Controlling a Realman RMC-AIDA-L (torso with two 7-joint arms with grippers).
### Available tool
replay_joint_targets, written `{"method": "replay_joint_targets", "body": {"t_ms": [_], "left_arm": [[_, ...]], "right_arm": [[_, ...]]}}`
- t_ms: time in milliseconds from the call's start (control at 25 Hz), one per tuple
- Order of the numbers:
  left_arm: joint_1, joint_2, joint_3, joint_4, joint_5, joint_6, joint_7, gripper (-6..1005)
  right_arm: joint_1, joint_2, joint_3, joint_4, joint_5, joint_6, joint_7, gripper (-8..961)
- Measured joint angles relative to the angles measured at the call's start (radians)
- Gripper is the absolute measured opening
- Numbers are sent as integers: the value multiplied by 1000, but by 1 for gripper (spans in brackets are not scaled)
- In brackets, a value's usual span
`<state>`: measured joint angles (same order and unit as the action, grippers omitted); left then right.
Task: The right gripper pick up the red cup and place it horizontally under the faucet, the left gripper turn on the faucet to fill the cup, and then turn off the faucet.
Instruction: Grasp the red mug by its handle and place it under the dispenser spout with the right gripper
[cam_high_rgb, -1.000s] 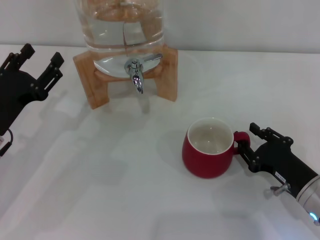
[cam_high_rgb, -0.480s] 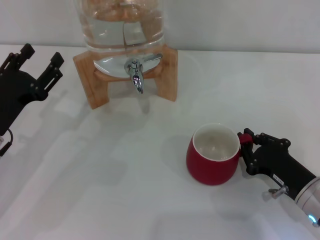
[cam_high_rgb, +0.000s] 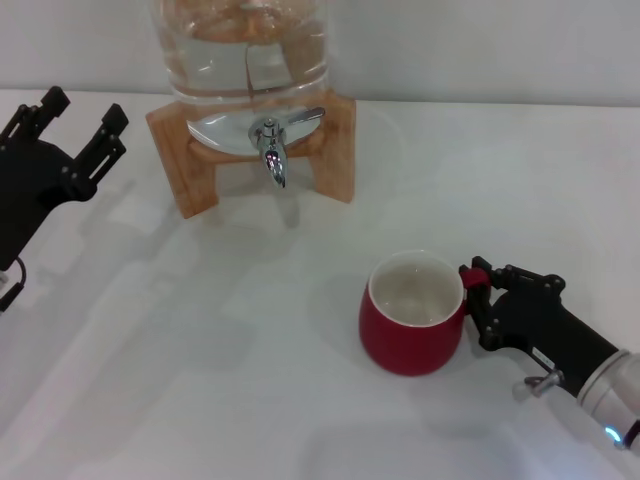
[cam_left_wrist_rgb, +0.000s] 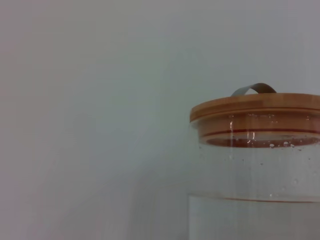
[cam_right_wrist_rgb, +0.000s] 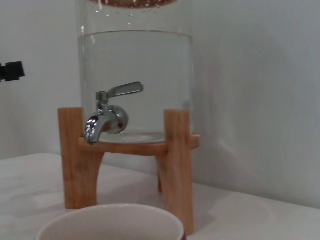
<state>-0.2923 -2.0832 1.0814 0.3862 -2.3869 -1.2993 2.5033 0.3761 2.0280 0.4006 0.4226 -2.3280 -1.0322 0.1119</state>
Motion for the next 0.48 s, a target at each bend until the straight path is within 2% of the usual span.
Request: {"method": "replay_joint_targets", "body": {"t_ms": [480], "left_arm": [[-6,0,0,-7,0,0,0,761]], "right_arm": [[60,0,-10,15,0,45,0,123]]}}
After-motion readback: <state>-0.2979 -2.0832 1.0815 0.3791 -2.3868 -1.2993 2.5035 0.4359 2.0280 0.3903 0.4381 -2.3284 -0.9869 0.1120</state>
